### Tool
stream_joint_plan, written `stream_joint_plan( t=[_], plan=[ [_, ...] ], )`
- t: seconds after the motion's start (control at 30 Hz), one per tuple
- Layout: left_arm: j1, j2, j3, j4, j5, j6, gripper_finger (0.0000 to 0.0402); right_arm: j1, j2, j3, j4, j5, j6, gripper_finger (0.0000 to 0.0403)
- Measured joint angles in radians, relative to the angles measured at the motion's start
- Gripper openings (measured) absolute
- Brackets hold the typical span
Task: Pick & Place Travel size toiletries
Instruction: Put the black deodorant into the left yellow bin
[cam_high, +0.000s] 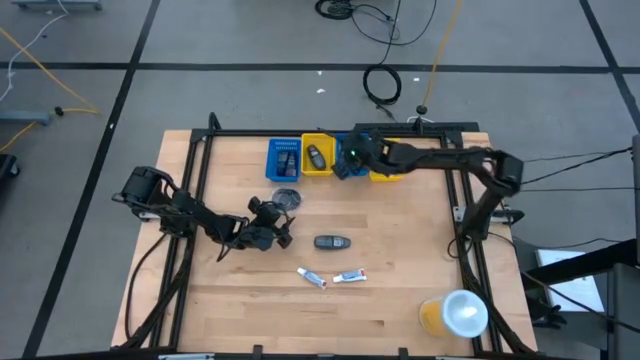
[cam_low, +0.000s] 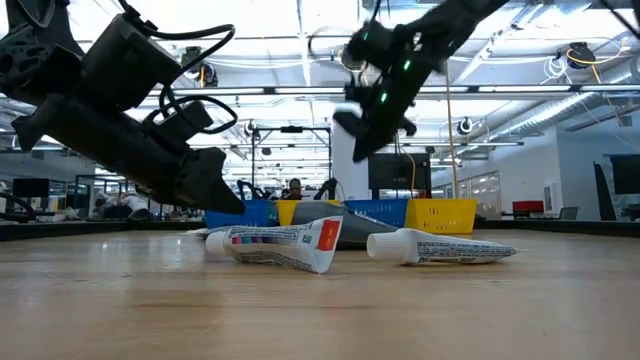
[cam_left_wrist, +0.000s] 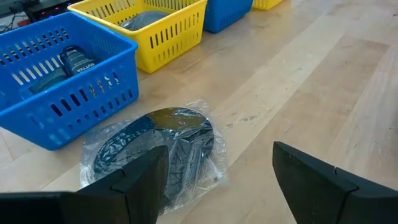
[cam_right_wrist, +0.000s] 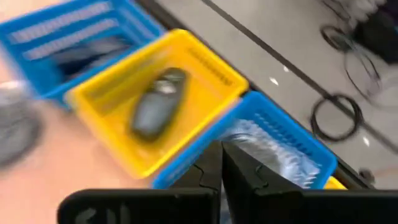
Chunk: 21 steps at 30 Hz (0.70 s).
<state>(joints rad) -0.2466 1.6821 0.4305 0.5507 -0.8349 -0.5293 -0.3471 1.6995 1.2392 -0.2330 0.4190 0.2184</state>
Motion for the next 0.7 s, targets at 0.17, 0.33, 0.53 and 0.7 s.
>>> stream_joint_plan(
  t=[0.17, 0.33, 0.53, 0.7],
  plan=[
    [-0.012, 0.000, 0.000, 0.000, 0.000, 0.001, 0.0285, 0.131, -0.105, -0.101, 0.006, -0.003, -0.074, 0.0001],
    [-0.019, 0.000, 0.000, 0.000, 0.000, 0.003, 0.0285, 0.278, -0.209, -0.297, 0.157, -0.082, -0.070, 0.0022],
    [-0.019, 0.000, 0.000, 0.001, -0.001, 0.002, 0.0285, 0.393, -0.241, -0.535, 0.481, -0.334, 0.058, 0.0101],
    [-0.012, 0.000, 0.000, 0.003, -0.004, 0.002, 0.0285, 0.458, -0.184, -0.646, 0.669, -0.392, 0.082, 0.0205]
  ],
)
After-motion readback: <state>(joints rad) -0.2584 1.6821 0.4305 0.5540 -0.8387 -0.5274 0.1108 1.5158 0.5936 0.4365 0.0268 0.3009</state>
